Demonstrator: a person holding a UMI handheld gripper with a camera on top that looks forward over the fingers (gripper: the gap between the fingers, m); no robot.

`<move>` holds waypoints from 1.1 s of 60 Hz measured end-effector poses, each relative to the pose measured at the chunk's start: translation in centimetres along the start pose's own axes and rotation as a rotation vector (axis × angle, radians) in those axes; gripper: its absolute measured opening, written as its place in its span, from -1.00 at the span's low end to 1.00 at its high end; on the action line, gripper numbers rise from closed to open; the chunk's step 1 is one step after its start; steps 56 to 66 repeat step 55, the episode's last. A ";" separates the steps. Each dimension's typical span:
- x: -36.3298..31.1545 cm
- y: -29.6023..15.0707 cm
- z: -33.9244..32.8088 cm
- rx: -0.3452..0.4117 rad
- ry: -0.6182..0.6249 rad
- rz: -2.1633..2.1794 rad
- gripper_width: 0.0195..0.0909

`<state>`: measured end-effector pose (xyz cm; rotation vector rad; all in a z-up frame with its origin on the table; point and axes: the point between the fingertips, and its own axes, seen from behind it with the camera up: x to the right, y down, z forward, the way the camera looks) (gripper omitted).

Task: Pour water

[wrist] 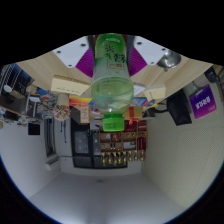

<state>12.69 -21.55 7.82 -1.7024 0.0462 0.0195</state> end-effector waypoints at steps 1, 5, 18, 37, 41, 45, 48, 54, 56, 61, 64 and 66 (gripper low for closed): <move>0.1 0.0 -0.7 -0.009 -0.002 -0.002 -0.17; 0.1 0.5 -1.2 -0.073 -0.016 -0.007 0.04; -1.7 -0.3 -10.7 -0.215 -0.161 0.018 0.82; -0.4 -13.6 -27.5 -0.162 -0.058 0.018 0.80; -0.7 -15.7 -30.7 -0.149 -0.053 0.034 0.80; -1.0 -16.8 -32.7 -0.128 -0.050 0.045 0.80; -1.3 -17.8 -34.1 -0.112 -0.044 0.053 0.80; -1.6 -17.7 -35.8 -0.113 -0.043 0.057 0.80; -1.5 -17.6 -35.7 -0.114 -0.043 0.059 0.80; -1.5 -17.6 -35.7 -0.114 -0.043 0.059 0.80; -1.5 -17.6 -35.7 -0.114 -0.043 0.059 0.80; -1.5 -17.6 -35.7 -0.114 -0.043 0.059 0.80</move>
